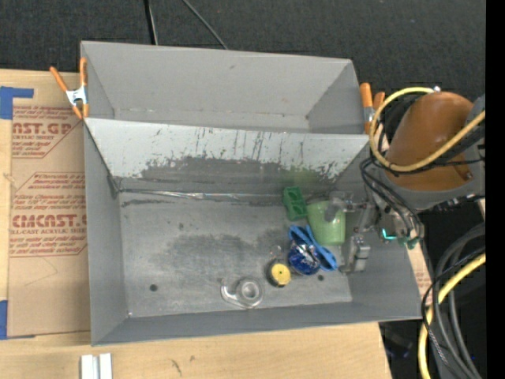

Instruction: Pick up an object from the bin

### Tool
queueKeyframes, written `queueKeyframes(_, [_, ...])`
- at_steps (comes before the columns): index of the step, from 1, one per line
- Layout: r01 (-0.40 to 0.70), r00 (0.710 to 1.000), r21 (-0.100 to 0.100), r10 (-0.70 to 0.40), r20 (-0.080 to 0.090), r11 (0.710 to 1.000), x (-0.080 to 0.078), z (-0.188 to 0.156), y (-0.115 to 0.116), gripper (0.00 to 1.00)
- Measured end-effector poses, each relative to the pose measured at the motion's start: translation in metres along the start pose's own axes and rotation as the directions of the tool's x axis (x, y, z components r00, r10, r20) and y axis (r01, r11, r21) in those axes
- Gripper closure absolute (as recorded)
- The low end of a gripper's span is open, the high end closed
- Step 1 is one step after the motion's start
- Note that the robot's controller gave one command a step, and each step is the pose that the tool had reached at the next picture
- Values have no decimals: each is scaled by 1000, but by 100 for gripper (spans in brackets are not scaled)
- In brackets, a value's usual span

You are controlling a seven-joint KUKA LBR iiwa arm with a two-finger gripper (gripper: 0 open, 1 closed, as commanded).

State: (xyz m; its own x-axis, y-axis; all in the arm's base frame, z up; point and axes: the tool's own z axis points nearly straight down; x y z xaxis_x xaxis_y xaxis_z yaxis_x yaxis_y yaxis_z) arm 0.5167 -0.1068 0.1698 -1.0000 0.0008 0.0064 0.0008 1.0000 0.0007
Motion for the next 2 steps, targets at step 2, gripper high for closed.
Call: queueKeyframes(2, [-175,984,-1,175,8,985,15,100,14,0])
